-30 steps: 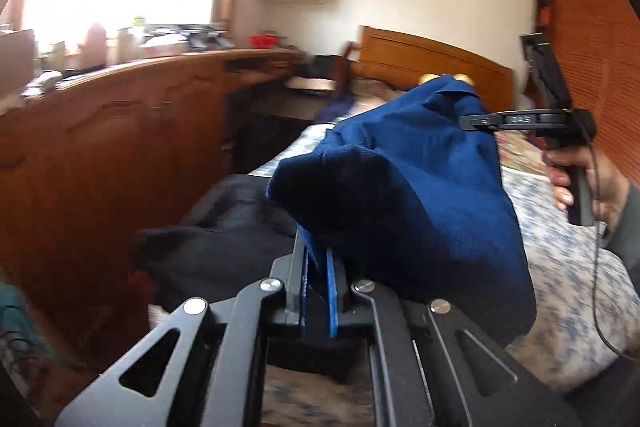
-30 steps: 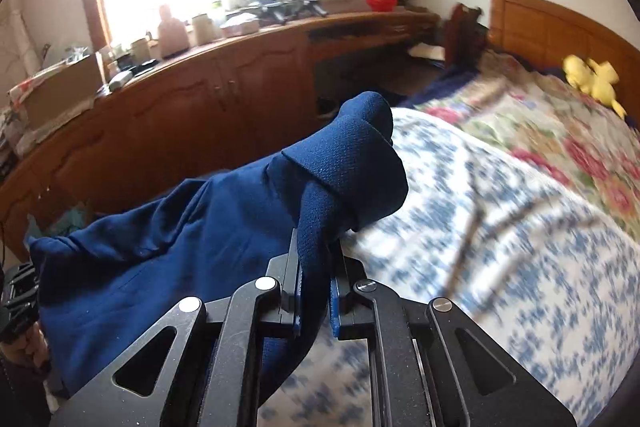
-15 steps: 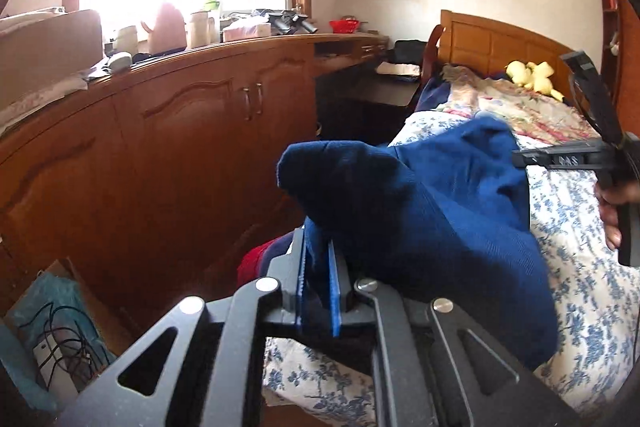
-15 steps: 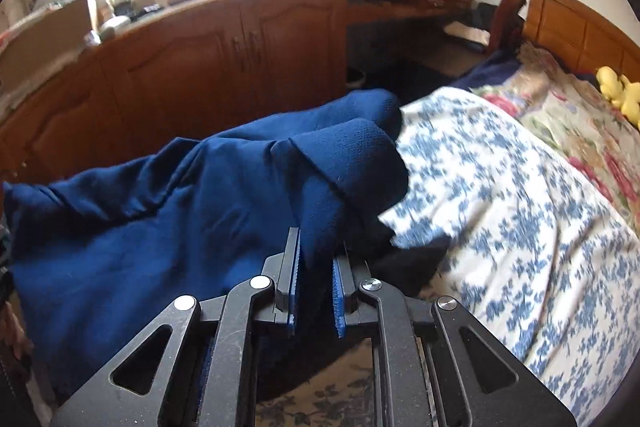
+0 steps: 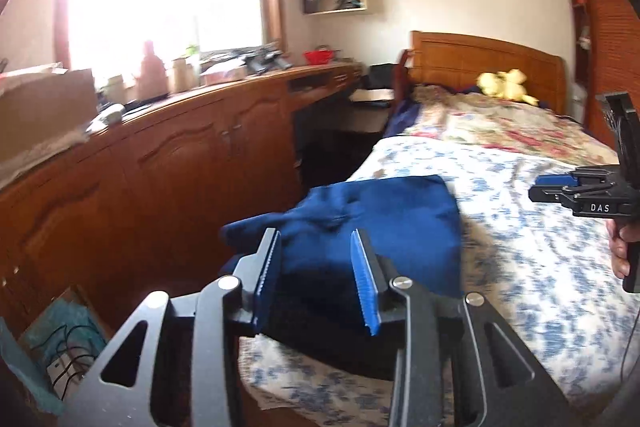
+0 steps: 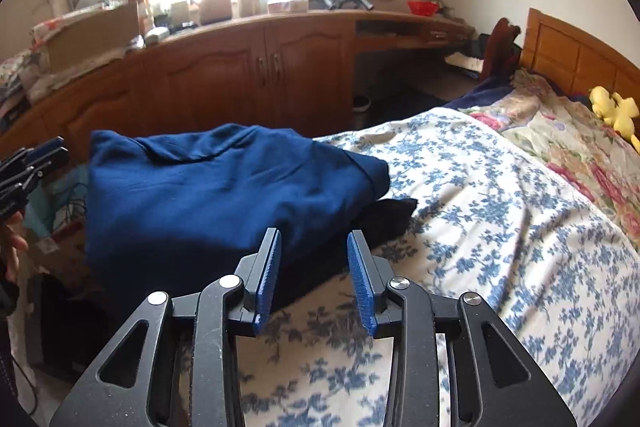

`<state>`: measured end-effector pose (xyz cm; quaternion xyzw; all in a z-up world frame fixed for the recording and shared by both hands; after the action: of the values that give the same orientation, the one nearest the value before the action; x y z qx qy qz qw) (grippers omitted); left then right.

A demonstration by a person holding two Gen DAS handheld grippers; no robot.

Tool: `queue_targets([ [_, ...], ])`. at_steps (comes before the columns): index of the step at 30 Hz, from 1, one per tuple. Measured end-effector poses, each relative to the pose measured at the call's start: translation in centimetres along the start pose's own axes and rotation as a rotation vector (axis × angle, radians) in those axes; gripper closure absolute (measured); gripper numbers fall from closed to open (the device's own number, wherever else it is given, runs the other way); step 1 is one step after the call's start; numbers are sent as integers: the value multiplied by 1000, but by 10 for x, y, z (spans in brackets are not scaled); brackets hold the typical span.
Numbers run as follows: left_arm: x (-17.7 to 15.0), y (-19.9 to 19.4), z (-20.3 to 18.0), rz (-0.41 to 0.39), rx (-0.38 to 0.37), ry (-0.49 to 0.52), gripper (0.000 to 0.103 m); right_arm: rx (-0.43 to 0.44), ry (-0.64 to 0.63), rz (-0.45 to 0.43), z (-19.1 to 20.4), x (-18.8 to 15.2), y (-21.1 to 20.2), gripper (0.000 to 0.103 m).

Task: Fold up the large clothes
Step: 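Carry the bundle to the bed edge by the desk and open the left tool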

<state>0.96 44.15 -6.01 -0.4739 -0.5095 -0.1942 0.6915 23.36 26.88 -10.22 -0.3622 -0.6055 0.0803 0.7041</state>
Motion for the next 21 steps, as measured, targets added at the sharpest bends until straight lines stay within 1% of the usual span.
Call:
queue_targets([
  [4, 14, -16, -39, -30, -63, 17, 67, -27, 16, -59, -14, -7, -51, 61],
  [6, 22, -23, -65, -38, -107, 25, 67, -44, 29, -74, -27, -14, -78, 59],
  [9, 29, -32, -99, -49, -144, 62, 66, -76, 45, -98, -44, -24, -115, 56],
  [12, 34, -40, -138, -56, -191, 87, 65, -122, 54, -118, -57, -37, -148, 49],
  [15, 31, -43, -182, -31, -217, 113, 65, -158, 72, -136, -72, -59, -183, 42],
  [19, 23, -52, -232, -8, -297, 115, 65, -211, 111, -150, -90, -92, -219, 31],
  [21, 17, -56, -256, 8, -320, 119, 65, -257, 130, -152, -100, -114, -238, 30],
])
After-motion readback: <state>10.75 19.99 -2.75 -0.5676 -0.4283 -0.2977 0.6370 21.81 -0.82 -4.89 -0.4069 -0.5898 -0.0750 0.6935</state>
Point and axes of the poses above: each gripper's, at about its wrist camera, not at the fingertips, and y roughly the way its jaws point, z to its left, x to its top, the point moved 5 cm from there along y, roughly the way its jaws point, and after that the axes turned 2 degrees about -x, right-handed, at the moved point
